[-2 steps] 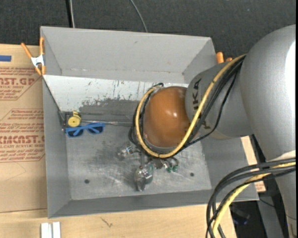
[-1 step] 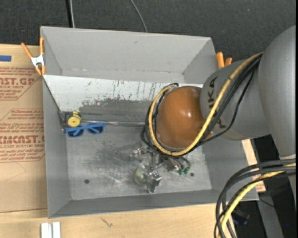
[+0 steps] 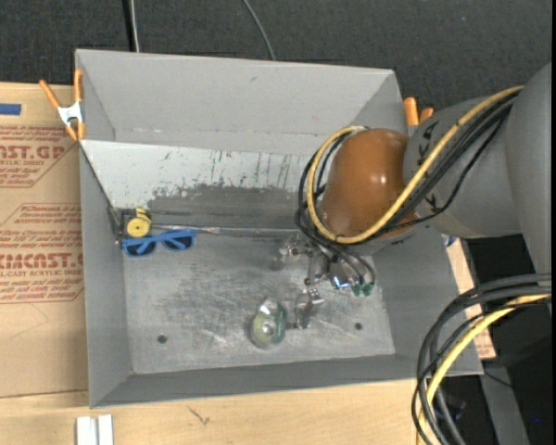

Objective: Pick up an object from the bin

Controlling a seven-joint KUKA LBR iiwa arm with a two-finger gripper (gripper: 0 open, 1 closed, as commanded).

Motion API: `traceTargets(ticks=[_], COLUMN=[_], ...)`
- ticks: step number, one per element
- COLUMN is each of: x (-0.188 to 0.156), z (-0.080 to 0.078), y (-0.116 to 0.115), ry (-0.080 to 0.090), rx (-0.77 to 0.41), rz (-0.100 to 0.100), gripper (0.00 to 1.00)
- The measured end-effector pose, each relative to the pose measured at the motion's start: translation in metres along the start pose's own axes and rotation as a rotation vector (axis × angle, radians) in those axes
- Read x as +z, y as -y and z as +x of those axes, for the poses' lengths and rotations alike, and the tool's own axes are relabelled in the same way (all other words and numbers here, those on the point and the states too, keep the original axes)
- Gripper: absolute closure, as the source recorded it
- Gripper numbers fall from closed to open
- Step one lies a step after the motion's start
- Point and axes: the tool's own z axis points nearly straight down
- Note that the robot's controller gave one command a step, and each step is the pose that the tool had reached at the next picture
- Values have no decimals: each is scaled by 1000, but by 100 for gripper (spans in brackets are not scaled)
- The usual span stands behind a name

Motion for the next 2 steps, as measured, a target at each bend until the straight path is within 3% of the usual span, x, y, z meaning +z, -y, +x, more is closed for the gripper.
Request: traceTargets(ticks=[1, 2], x=[18, 19], z=[47, 43], y=[-20, -64], ry=[18, 9], rx=[231, 234], rz=[-2, -1], gripper=[0, 0])
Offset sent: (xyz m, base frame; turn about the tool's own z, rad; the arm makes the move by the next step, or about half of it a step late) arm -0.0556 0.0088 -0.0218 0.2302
